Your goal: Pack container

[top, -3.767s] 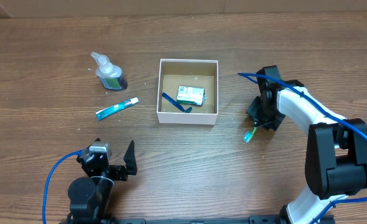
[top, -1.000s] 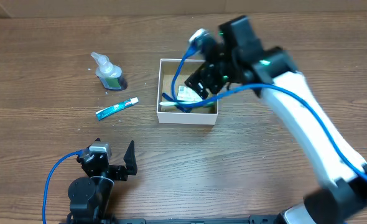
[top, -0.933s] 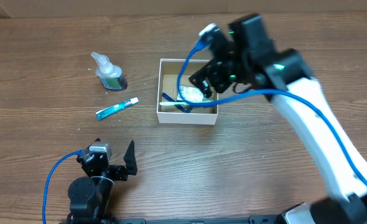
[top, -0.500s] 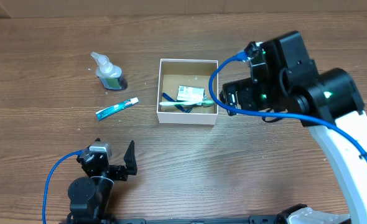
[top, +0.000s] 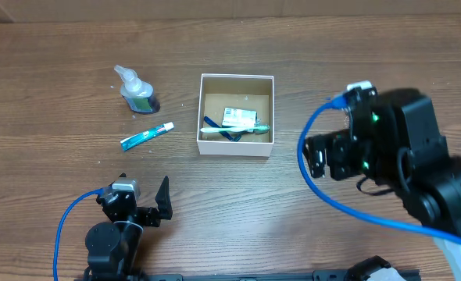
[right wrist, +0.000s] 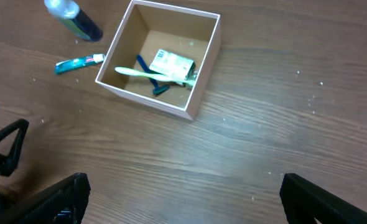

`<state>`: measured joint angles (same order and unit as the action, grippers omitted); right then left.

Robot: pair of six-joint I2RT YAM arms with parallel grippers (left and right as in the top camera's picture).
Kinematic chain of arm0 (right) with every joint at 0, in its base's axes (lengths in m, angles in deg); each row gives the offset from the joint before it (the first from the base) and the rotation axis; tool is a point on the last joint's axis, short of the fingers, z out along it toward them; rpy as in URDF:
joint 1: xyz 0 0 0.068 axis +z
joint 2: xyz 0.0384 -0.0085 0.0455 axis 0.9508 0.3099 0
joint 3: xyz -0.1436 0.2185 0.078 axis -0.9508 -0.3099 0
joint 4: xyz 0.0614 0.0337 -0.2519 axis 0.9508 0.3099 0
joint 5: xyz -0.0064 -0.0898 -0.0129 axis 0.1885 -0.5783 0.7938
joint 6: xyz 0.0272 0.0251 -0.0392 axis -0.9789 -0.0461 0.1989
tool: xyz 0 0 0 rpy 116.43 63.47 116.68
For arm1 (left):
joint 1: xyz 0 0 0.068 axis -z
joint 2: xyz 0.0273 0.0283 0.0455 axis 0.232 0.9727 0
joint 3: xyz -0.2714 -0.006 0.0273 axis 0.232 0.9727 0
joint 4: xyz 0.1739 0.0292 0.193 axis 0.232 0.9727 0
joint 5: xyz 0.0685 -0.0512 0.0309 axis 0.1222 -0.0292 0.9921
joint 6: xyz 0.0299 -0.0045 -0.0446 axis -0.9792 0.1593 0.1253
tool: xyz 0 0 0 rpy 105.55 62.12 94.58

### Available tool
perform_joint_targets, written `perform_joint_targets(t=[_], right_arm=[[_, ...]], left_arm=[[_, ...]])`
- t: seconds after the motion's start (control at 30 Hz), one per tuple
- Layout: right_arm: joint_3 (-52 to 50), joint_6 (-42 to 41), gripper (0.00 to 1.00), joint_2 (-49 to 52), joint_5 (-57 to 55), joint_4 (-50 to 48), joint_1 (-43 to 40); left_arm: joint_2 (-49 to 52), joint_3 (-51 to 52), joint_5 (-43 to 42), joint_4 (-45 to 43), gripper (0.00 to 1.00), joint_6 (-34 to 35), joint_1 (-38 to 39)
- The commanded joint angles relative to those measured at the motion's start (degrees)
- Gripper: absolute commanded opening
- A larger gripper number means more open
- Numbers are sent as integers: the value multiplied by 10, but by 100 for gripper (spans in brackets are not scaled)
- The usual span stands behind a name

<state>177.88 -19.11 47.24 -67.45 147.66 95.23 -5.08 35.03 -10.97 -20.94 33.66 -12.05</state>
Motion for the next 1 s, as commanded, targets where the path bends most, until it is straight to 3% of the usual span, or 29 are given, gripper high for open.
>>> perform_joint_targets(t=[0.0,0.97], right_arm=[[-32,-17,100,-49,-12,0,-2],[-36,-19,100,-49,-13,23,-2]], left_arm=[[-7,5,-4,-2,100,6,-3],[-7,5,-1,-2,100,5,-3]])
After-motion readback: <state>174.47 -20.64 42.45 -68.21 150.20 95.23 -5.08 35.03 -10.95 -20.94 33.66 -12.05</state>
